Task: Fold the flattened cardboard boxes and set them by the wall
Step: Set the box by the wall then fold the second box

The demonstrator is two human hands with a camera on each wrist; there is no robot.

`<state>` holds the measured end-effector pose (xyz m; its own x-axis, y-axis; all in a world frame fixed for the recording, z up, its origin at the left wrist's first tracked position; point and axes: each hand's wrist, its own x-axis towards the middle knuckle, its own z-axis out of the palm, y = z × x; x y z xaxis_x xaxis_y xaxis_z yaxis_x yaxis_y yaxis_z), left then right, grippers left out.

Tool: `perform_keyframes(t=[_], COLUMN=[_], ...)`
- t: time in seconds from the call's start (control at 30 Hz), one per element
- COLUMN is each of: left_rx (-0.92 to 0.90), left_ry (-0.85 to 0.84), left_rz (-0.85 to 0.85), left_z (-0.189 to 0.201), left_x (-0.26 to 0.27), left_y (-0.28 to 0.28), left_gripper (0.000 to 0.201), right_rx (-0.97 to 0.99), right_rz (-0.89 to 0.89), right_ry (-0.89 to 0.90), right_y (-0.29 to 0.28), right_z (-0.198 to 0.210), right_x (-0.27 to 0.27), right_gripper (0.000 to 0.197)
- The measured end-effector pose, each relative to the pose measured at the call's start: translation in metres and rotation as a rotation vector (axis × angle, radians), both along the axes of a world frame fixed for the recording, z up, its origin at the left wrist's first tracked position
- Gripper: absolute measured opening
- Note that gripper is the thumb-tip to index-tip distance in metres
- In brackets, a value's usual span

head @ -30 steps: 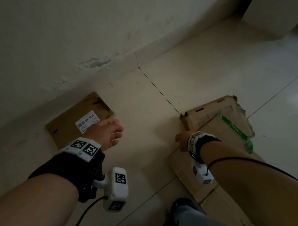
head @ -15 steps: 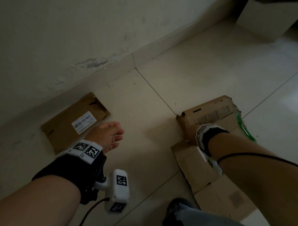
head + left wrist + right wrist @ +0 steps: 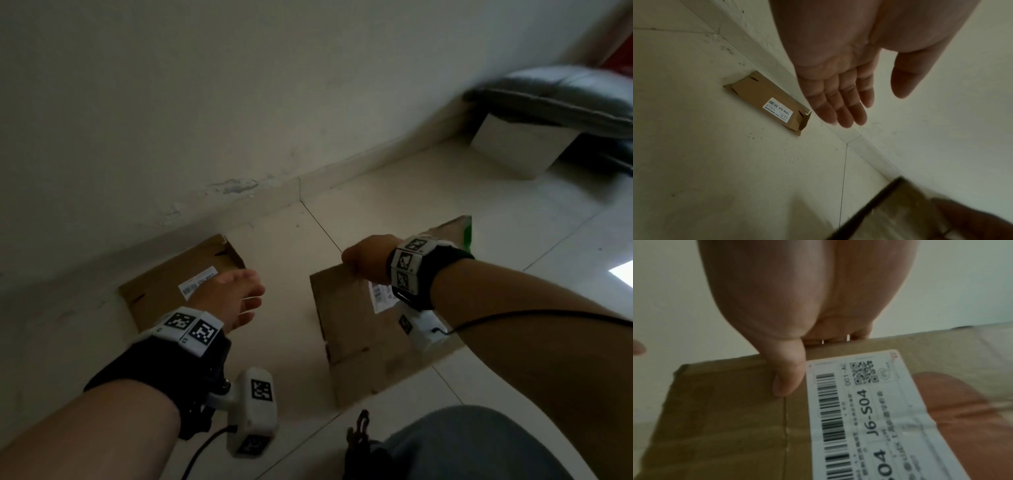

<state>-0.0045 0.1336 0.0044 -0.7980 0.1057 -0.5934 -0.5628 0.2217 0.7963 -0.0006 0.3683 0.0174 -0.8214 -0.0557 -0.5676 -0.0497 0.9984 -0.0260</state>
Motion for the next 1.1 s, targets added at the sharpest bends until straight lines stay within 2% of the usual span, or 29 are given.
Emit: perform_keyframes(t=[0.13,0.3,0.37,0.43,0.53,0.63,0.77,0.8,0.97,1.03,1.07,1.1], left_rx=[0.028,0.035,0.020,-0.012,-0.116,-0.162,-0.180,-0.205,-0.250,-0.107,-0.001,0.085], left_ry=[0.009,0.032,0.103,0.185,0.224,0.152,0.098,0.104,0.128,0.165,0.165,0.151], left_rz=[0.030,0.098,0.119,0.147,0.177,0.183,0.129,0.101,0.049,0.091,0.130,0.160], left_z=[0.021,0.046,0.061,0.071,0.074,0.069,0.065,0.065,0.064,0.061,0.058,0.054], left_x=[0.016,0.030,0.034,0.037,0.044,0.052,0.055,0.056,0.057,0.057,0.056,0.054], left_y=[-0.025,-0.069,-0.085,-0.101,-0.137,-0.169,-0.185,-0.185,-0.180,-0.176,-0.174,-0.173], left_gripper=[0.016,0.009,0.008,0.006,0.021,0.037,0.087,0.095,0.114,0.112,0.099,0.078], right_rx=[-0.148,-0.329,-0.425,-0.530,-0.663,-0.768,-0.916,-0.971,-1.315,-1.395,-1.426,-1.451], right_rz=[-0.084,-0.176,-0.218,-0.274,-0.346,-0.414,-0.508,-0.518,-0.557,-0.558,-0.553,-0.550], right_ry=[0.125,0.242,0.280,0.324,0.379,0.398,0.405,0.390,0.238,0.189,0.171,0.159], right_y=[-0.033,-0.078,-0.096,-0.111,-0.134,-0.154,-0.169,-0.172,-0.191,-0.198,-0.202,-0.206], right_z=[0.051,0.085,0.093,0.095,0.091,0.085,0.083,0.083,0.078,0.075,0.074,0.073], right_x=[0.007,0.016,0.019,0.021,0.025,0.029,0.025,0.024,0.018,0.016,0.015,0.014], right_gripper=[0.025,0.035,0.027,0.011,0.007,0.009,0.008,0.006,0.022,0.025,0.026,0.026])
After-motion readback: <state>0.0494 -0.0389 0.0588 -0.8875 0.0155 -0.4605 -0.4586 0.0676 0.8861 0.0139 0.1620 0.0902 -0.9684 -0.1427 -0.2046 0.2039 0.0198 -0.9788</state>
